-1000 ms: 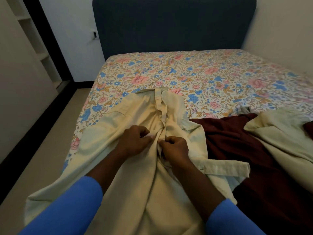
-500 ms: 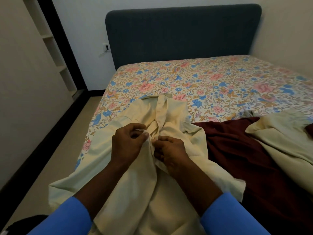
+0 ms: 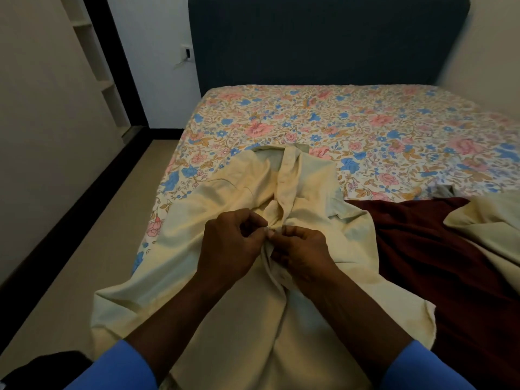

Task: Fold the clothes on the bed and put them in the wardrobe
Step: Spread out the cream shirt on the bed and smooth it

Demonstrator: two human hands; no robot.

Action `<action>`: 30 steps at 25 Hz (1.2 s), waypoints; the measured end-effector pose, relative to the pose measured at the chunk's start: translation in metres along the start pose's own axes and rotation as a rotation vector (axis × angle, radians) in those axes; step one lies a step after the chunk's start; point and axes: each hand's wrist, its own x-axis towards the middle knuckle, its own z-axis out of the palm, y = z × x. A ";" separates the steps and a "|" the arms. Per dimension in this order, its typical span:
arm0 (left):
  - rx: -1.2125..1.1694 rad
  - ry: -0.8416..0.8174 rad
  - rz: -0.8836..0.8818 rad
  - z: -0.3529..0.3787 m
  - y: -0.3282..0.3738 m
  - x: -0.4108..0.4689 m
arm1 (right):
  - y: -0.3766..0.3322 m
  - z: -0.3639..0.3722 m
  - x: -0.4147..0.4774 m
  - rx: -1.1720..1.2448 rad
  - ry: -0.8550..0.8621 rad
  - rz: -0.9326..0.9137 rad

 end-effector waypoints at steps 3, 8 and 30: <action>-0.048 -0.044 -0.018 0.000 -0.001 0.000 | -0.001 0.000 -0.001 0.055 0.005 -0.013; -0.066 0.007 -0.049 0.005 -0.002 0.002 | -0.001 -0.002 -0.004 -0.084 0.035 -0.136; -0.604 -0.112 -0.631 0.026 -0.012 -0.011 | 0.015 0.006 -0.018 -0.686 0.327 -0.530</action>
